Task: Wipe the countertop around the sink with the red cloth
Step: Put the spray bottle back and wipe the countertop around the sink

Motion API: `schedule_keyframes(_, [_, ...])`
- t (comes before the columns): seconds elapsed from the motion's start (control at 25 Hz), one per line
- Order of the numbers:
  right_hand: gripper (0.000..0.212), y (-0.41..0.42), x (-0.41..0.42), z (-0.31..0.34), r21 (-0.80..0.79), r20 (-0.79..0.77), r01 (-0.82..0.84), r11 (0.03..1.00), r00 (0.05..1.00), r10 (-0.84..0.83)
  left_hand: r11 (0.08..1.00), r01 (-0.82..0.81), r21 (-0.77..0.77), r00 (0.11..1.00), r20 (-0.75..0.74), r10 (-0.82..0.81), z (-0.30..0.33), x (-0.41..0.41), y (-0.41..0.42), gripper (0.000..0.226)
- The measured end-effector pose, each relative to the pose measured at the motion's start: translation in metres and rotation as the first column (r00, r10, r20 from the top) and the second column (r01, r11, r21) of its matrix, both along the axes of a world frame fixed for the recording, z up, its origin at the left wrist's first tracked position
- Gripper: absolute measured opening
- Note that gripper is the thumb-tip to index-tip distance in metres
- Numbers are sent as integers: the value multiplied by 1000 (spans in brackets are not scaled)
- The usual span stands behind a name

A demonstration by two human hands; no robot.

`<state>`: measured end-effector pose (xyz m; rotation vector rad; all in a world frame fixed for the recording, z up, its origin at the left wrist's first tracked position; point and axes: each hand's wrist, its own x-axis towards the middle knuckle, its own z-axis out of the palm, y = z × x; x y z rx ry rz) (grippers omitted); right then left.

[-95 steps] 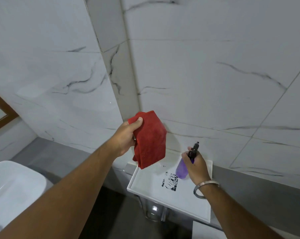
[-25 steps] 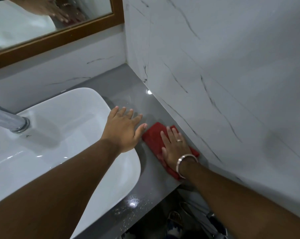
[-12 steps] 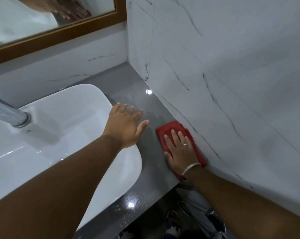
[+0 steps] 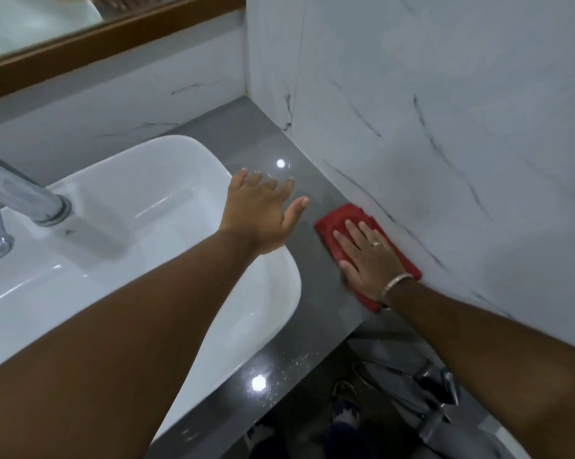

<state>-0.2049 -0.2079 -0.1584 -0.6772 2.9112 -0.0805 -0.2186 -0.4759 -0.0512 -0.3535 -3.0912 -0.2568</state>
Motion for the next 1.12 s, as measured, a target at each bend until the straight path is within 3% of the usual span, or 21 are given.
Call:
schedule_keyframes(0.08, [66,-34,27,-11,-22,-40,94,995,995,-94,1000,5,4,999,-37,-4,-5,0,-2,76])
schedule_keyframes(0.16, [66,-41,76,-17,-49,0,-116,992,993,116,1000,1,-24,1000,-29,-1,-4,0,-1,76])
schedule_keyframes(0.24, [62,-19,114,-16,-28,58,-412,911,909,413,999,-13,-45,1000,2,13,-1,4,1,75])
schedule_keyframes(0.32, [62,11,96,-9,57,72,-486,872,873,482,999,-32,-43,998,45,34,3,12,2,76])
schedule_keyframes(0.44, [64,17,46,-1,161,54,-158,974,987,151,995,-93,-38,993,66,95,10,31,4,84])
schedule_keyframes(0.64, [64,-48,97,-11,-14,-74,259,966,963,-260,948,-311,69,946,124,301,21,128,7,85])
schedule_keyframes(0.72, [68,-77,145,-16,-116,-39,204,972,977,-210,927,-369,62,917,184,353,21,177,-6,82])
schedule_keyframes(0.84, [66,-68,180,-19,-123,-19,-270,955,963,270,868,-492,63,849,259,462,19,249,-56,84])
schedule_keyframes(0.92, [62,-34,144,-14,-84,-61,-414,906,910,410,818,-571,73,799,275,534,20,295,-106,87])
schedule_keyframes(0.96, [61,-19,124,-13,-58,-101,-368,928,927,362,792,-608,45,773,259,579,20,315,-130,90])
schedule_keyframes(1.04, [62,7,90,-7,-40,-105,-118,992,988,113,758,-652,17,742,219,634,20,337,-161,90])
schedule_keyframes(1.12, [64,3,91,-6,-77,-98,93,993,990,-101,758,-648,77,757,169,631,19,343,-166,83])
